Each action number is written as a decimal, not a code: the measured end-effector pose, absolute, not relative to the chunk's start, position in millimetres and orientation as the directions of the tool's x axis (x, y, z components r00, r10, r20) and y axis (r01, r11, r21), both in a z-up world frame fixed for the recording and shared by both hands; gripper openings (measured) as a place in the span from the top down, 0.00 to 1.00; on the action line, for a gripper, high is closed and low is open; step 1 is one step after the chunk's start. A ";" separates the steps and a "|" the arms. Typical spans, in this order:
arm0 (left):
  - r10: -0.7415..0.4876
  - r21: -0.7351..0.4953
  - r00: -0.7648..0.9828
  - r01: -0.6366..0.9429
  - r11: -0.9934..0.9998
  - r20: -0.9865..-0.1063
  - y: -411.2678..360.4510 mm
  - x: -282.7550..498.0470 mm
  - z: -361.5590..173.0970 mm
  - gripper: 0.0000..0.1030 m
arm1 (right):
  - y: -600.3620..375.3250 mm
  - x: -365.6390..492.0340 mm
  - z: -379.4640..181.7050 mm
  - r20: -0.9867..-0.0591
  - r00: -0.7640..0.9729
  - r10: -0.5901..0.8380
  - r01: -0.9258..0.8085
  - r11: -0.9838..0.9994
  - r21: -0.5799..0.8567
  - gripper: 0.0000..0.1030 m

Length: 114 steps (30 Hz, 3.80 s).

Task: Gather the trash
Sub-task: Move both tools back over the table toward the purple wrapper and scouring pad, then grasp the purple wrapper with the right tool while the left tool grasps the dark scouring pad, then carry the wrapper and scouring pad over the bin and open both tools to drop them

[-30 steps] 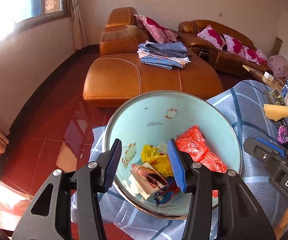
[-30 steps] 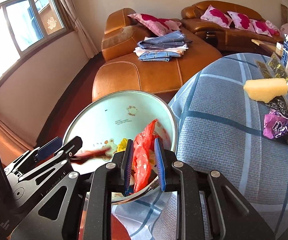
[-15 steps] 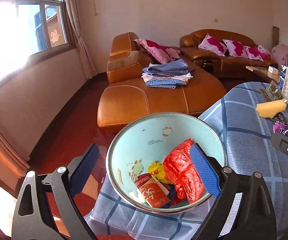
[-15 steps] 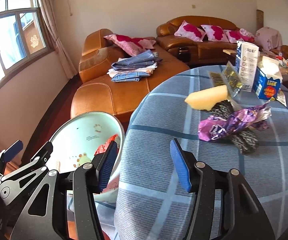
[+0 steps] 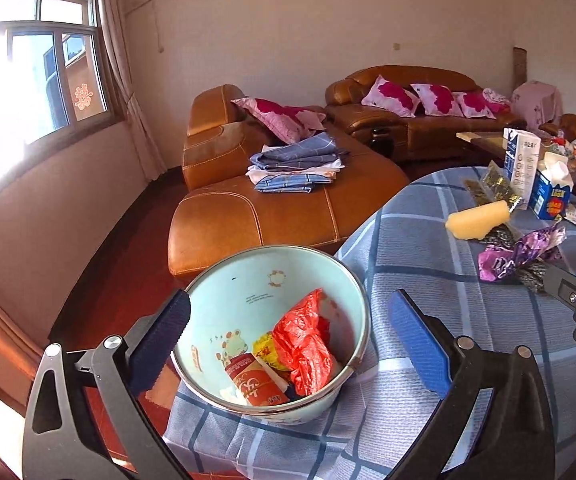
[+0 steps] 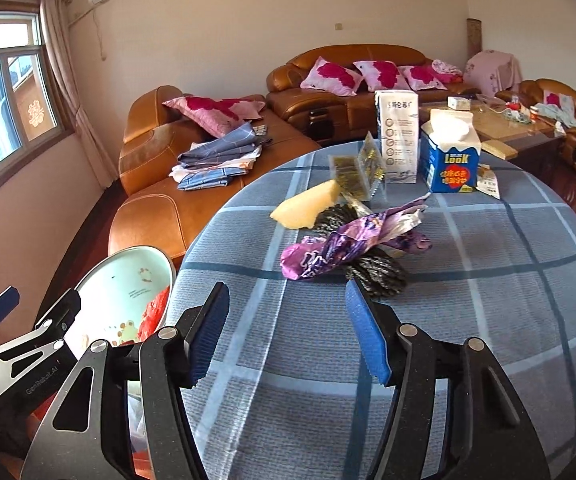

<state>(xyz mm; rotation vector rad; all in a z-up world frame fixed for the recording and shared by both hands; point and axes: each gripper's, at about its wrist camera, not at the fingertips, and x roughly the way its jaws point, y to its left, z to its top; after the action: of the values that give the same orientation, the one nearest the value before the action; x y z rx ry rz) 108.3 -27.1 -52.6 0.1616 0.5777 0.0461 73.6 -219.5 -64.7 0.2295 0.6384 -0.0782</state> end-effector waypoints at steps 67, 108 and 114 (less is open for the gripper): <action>-0.236 -0.047 0.687 0.282 0.958 -0.687 -175.3 182.0 -92.2 0.15 | -384.9 82.9 -51.3 -0.570 0.821 -0.044 0.310 0.872 0.379 0.87; -0.325 -0.055 0.658 0.396 0.917 -0.679 -191.2 117.7 -77.1 0.77 | -354.2 17.5 -51.9 -0.568 0.822 -0.044 0.298 0.883 0.363 0.87; -0.368 -0.103 0.657 0.405 0.908 -0.658 -165.0 102.8 -73.7 0.77 | -338.7 10.4 -46.5 -0.559 0.828 -0.042 0.274 0.900 0.339 0.87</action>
<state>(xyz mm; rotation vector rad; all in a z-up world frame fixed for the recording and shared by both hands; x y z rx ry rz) 102.8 -165.0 -73.7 0.0545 0.7326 -0.4382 10.4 -338.7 -46.5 0.4236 0.5747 -0.1732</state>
